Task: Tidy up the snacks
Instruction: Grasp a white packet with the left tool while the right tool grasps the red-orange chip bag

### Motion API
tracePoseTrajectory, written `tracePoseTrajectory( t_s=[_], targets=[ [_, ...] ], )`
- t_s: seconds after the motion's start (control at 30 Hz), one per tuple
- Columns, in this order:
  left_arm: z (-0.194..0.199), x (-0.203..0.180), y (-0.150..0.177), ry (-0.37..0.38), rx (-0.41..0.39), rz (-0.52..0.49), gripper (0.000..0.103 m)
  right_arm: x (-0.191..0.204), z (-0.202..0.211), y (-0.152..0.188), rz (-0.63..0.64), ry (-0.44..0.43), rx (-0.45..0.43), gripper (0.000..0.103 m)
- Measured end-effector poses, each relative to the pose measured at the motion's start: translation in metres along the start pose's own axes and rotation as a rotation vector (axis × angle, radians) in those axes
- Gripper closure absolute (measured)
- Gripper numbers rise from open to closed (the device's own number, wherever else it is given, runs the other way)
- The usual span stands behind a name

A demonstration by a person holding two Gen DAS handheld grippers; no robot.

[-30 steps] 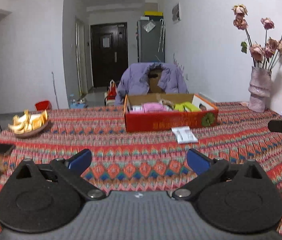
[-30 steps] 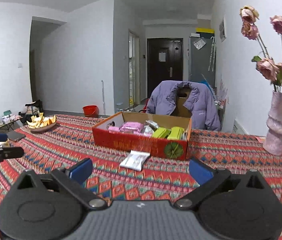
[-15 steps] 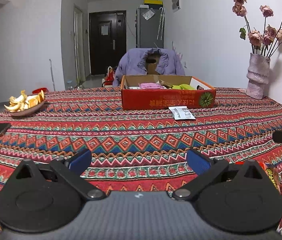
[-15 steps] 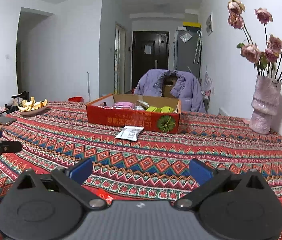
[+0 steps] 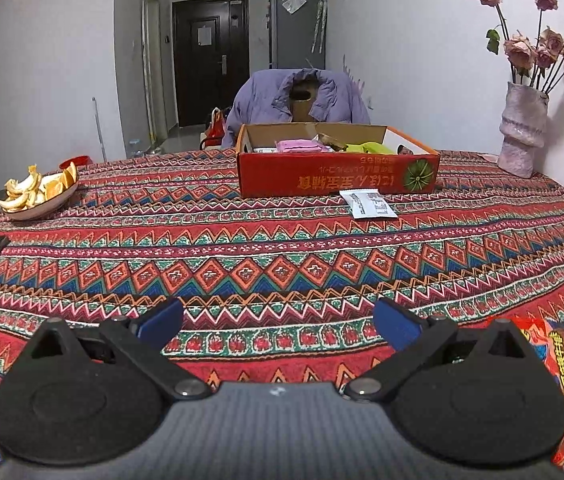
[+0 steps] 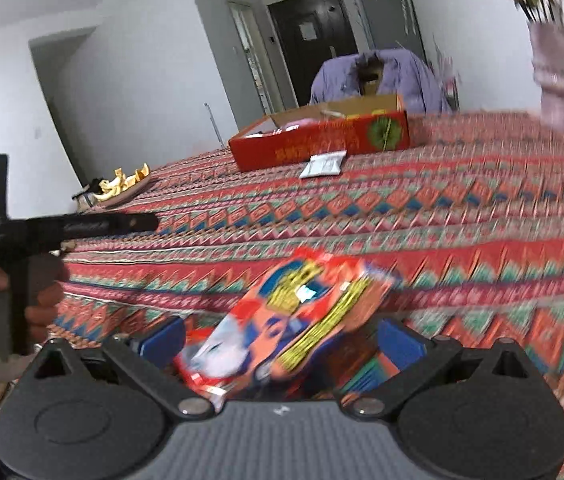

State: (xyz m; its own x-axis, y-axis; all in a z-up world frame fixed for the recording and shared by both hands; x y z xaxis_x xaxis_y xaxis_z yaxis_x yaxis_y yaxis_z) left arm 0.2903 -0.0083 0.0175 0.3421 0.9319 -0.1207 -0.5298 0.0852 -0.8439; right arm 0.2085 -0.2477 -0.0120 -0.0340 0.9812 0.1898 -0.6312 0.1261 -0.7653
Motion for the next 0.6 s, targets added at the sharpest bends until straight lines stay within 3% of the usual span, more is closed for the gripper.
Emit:
tracePoseTrajectory(
  t_s=[0.23, 0.3, 0.37, 0.43, 0.5, 0.6],
  targets=[
    [-0.009, -0.003, -0.005, 0.012, 0.02, -0.037, 0.0, 0.03, -0.039, -0.011, 0.014, -0.005, 0.017, 0.003],
    [-0.011, 0.0, -0.006, 0.001, 0.031, -0.056, 0.0, 0.039, -0.05, -0.013, 0.094, 0.037, 0.032, 0.019],
    [-0.014, 0.004, -0.007, -0.014, 0.033, -0.056, 0.0, 0.045, -0.058, -0.012, 0.16, 0.076, 0.032, 0.027],
    [-0.02, 0.009, -0.009, -0.011, 0.041, -0.038, 0.0, 0.047, -0.06, -0.009, 0.188, 0.068, 0.026, 0.031],
    [-0.03, 0.011, -0.01, 0.001, 0.068, -0.011, 0.0, 0.042, -0.061, -0.012, 0.167, 0.054, 0.019, 0.045],
    [-0.048, 0.002, -0.016, 0.023, 0.079, -0.009, 0.0, 0.022, -0.063, -0.024, 0.114, 0.07, 0.005, 0.046]
  ],
)
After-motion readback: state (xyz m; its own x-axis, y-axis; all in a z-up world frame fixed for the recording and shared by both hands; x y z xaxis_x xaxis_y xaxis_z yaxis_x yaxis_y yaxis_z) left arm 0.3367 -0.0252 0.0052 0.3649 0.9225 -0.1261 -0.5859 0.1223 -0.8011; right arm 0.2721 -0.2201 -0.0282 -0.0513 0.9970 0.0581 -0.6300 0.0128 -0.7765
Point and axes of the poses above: each gripper's, at about its wrist camera, not at the fingertips, and z roughly against the way its jaws point, x to its left, y to its underside, the point moved 5 cm from there along -z, roughly the way its jaws point, and after that the axes turned 15 degrees about y, right-handed, at the moved point
